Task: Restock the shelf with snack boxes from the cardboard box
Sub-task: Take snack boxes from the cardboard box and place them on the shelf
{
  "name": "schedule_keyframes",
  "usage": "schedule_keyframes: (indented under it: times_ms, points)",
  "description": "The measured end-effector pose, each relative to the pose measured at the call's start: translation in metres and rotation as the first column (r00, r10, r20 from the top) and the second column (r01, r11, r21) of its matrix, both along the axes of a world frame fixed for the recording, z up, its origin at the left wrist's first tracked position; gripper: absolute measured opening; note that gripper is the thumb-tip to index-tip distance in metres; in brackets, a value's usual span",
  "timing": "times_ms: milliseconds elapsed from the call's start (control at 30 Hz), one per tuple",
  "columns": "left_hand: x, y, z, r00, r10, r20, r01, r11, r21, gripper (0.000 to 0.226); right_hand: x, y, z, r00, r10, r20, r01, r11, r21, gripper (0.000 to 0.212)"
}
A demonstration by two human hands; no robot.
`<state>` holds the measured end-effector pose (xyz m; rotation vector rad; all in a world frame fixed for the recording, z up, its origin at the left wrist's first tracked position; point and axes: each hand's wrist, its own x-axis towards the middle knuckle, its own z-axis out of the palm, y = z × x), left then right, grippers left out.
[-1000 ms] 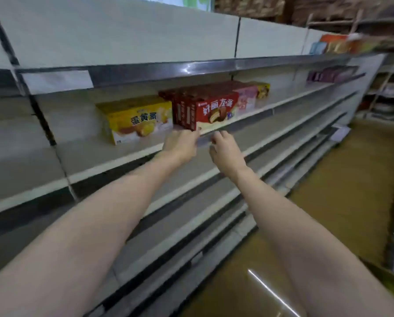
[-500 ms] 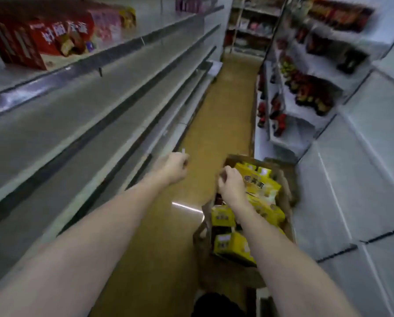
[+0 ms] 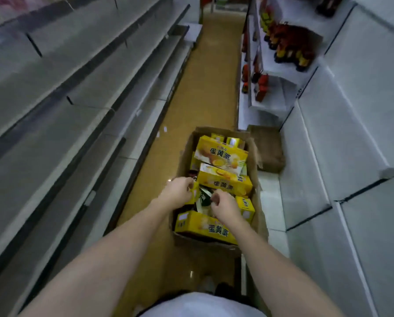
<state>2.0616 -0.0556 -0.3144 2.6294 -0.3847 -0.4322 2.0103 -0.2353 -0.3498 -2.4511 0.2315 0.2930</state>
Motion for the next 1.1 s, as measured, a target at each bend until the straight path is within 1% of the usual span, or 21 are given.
schedule_keyframes:
  times_ms: [67, 133, 200, 233, 300, 367, 433, 467, 567, 633, 733, 800, 867, 933, 1000, 1100]
  points:
    - [-0.01, -0.016, -0.018, 1.0, -0.022, -0.023, 0.021, 1.0, -0.02, 0.013, -0.008, -0.007, -0.012, 0.989, 0.099, -0.108, -0.098, 0.995, 0.019, 0.019]
    - [-0.017, -0.027, -0.033, 0.994, -0.031, -0.103, 0.032, 0.999, 0.004, 0.018, -0.013, -0.013, -0.024, 0.967, 0.19, -0.172, -0.186, 0.982, 0.042, 0.026]
    - [-0.022, -0.033, -0.047, 0.978, -0.037, -0.204, 0.052, 0.996, 0.069, 0.033, -0.018, -0.017, -0.034, 0.946, 0.243, -0.214, -0.241, 0.97, 0.035, 0.05]
    - [-0.026, -0.034, -0.053, 0.969, -0.042, -0.242, 0.072, 0.991, 0.114, 0.04, -0.021, -0.018, -0.037, 0.935, 0.272, -0.227, -0.278, 0.961, 0.004, 0.061]
    - [-0.039, -0.033, -0.063, 0.952, -0.052, -0.301, 0.123, 0.968, 0.22, 0.056, -0.027, -0.018, -0.046, 0.914, 0.327, -0.24, -0.355, 0.931, -0.082, 0.072]
    - [-0.053, -0.029, -0.072, 0.944, -0.044, -0.327, 0.141, 0.95, 0.278, 0.074, -0.035, -0.015, -0.052, 0.9, 0.357, -0.249, -0.395, 0.91, -0.124, 0.081]
    - [-0.067, -0.025, -0.078, 0.957, -0.028, -0.29, 0.112, 0.954, 0.278, 0.087, -0.041, -0.012, -0.056, 0.895, 0.371, -0.246, -0.416, 0.894, -0.164, 0.085]
    - [-0.072, -0.025, -0.078, 0.966, -0.023, -0.258, 0.097, 0.956, 0.278, 0.088, -0.043, -0.011, -0.057, 0.897, 0.374, -0.235, -0.418, 0.89, -0.179, 0.085]
    - [-0.082, -0.03, -0.08, 0.983, 0.016, -0.182, 0.04, 0.953, 0.301, 0.082, -0.047, -0.01, -0.062, 0.914, 0.368, -0.173, -0.4, 0.89, -0.219, 0.082]
    - [-0.085, -0.034, -0.08, 0.994, 0.033, -0.102, 0.002, 0.947, 0.322, 0.075, -0.048, -0.011, -0.065, 0.921, 0.367, -0.134, -0.389, 0.892, -0.231, 0.078]
    - [-0.082, -0.036, -0.076, 0.999, 0.03, -0.021, -0.023, 0.965, 0.261, 0.061, -0.05, -0.016, -0.067, 0.931, 0.351, -0.101, -0.365, 0.912, -0.185, 0.078]
    - [-0.079, -0.037, -0.073, 1.0, 0.019, -0.006, -0.017, 0.973, 0.228, 0.057, -0.05, -0.019, -0.067, 0.939, 0.332, -0.092, -0.342, 0.926, -0.158, 0.08]
    - [-0.075, -0.041, -0.066, 1.0, 0.021, -0.022, -0.016, 0.978, 0.206, 0.061, -0.049, -0.023, -0.066, 0.944, 0.317, -0.093, -0.328, 0.933, -0.149, 0.084]
    - [-0.069, -0.043, -0.056, 0.999, 0.039, -0.035, -0.032, 0.983, 0.181, 0.065, -0.045, -0.029, -0.064, 0.945, 0.299, -0.133, -0.317, 0.937, -0.149, 0.088]
    - [-0.06, -0.039, -0.04, 0.999, 0.051, 0.001, -0.05, 0.985, 0.168, 0.064, -0.037, -0.036, -0.06, 0.946, 0.273, -0.175, -0.301, 0.94, -0.16, 0.092]
    - [-0.042, -0.024, -0.014, 0.997, 0.073, 0.001, -0.072, 0.986, 0.148, 0.061, -0.016, -0.041, -0.043, 0.951, 0.268, -0.154, -0.284, 0.954, -0.097, 0.092]
